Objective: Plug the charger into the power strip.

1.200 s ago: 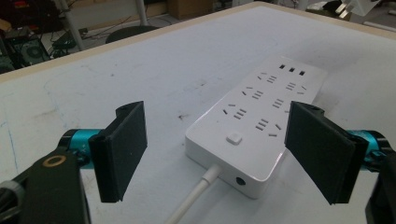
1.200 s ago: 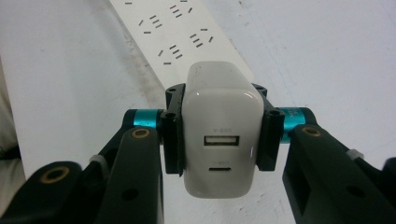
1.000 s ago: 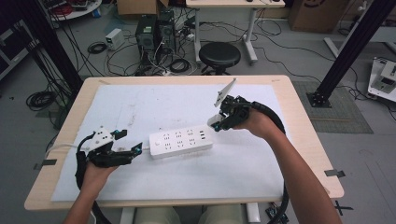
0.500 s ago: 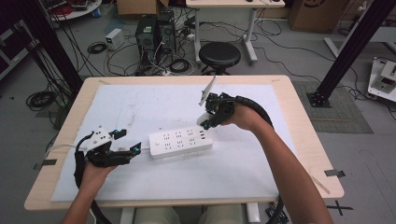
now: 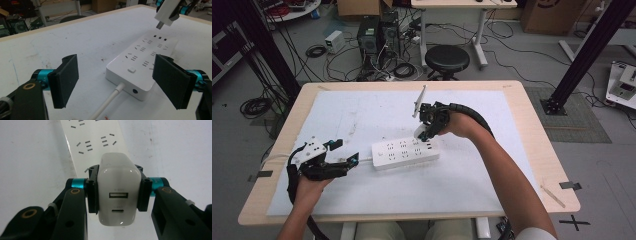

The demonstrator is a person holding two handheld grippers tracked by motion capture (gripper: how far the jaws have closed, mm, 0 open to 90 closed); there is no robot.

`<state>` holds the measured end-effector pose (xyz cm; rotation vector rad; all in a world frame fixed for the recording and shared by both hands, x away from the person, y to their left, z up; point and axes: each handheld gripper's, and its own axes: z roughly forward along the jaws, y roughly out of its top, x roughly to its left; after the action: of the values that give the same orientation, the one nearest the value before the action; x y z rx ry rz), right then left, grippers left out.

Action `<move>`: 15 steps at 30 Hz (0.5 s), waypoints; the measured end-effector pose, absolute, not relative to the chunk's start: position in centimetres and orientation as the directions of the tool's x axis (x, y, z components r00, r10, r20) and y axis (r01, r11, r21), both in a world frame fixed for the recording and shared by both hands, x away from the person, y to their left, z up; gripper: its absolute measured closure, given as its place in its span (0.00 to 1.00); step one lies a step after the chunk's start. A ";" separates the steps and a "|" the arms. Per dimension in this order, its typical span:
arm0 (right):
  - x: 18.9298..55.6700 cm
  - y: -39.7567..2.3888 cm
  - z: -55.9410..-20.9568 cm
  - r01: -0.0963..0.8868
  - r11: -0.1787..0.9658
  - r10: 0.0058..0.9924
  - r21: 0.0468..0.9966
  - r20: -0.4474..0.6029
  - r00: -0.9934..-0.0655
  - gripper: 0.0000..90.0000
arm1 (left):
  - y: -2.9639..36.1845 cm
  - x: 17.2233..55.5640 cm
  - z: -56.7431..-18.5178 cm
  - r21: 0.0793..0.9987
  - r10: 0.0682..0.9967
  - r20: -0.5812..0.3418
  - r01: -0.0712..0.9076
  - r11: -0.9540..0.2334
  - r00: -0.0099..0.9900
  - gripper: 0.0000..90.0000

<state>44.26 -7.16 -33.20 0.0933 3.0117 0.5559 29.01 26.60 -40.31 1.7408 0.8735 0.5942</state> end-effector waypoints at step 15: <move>45.1 -5.3 -35.1 -0.031 0.962 -0.010 0.271 -0.078 -0.997 0.70 | 27.0 28.9 -41.0 0.942 0.794 -0.039 0.287 -0.173 0.607 0.23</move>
<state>45.13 -5.26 -35.10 -0.0316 3.0367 0.4214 28.95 27.04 -41.04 1.7387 0.8896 0.5779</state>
